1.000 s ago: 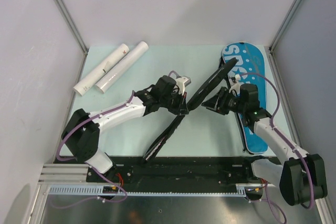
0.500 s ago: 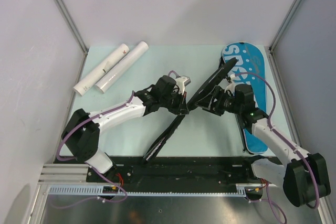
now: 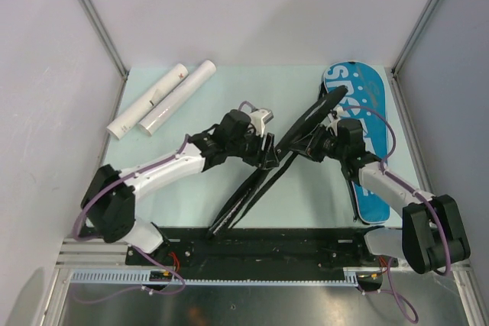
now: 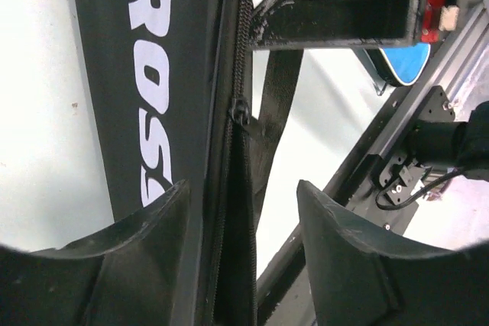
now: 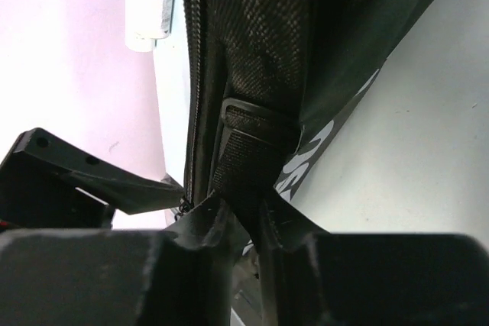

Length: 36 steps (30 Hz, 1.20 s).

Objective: Pack up the badminton gear
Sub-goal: Zip the racket bag at the center of the board.

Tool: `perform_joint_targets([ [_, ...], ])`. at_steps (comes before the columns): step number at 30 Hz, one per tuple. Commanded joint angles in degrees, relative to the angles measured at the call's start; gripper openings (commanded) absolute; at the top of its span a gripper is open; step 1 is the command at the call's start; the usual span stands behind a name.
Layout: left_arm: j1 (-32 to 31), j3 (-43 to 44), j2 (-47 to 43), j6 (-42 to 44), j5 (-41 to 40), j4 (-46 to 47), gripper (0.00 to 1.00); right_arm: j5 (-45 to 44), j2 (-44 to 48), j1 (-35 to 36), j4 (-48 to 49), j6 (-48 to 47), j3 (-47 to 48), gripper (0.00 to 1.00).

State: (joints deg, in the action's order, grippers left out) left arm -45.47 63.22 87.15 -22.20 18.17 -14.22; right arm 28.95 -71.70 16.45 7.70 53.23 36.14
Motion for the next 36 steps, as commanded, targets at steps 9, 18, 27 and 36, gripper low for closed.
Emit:
perform_joint_targets([
  [9, 1.4, -17.1, -24.4, -1.0, -5.2, -1.2, 0.6, 5.8, -3.4, -1.7, 13.4, 0.3, 2.4, 0.0],
  [18, 1.4, -25.2, -28.4, -4.6, -3.7, -4.3, 0.75, 7.7, -5.5, -1.9, 13.9, 0.1, 2.7, 0.0],
  [27, 1.4, -21.4, -15.4, -6.3, -3.0, -3.5, 0.46, 8.1, -8.2, 1.4, 12.1, -2.5, 4.7, 0.07],
  [36, 1.6, -18.8, -12.9, -6.8, -3.5, -2.0, 0.0, 0.1, -3.8, 4.1, -13.6, -18.8, 9.8, 0.71],
])
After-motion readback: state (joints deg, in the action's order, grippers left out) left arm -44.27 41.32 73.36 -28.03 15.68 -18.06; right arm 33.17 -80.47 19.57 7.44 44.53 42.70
